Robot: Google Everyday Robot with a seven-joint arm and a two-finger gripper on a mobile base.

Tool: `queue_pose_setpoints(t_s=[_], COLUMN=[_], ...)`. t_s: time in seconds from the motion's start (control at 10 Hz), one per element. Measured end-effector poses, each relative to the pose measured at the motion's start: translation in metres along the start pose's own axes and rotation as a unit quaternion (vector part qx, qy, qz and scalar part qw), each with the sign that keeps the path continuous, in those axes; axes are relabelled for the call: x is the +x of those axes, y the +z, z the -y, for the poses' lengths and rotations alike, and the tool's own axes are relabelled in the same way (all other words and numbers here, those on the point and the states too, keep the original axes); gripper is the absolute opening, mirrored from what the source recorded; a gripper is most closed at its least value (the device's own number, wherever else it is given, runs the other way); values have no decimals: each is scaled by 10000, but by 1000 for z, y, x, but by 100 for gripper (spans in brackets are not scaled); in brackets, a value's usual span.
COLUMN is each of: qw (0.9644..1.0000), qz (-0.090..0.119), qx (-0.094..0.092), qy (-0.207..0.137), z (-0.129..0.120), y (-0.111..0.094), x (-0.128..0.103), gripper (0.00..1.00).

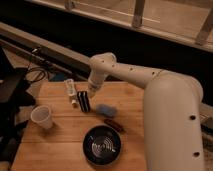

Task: Knock the eraser over

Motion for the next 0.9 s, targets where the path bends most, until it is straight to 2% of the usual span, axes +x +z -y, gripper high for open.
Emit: queue_pose_setpoints(t_s=[0.9], qw=[9998], qz=[-166], qx=[-91], qy=[-114], z=[-10], y=[6], x=[-18], gripper=[0])
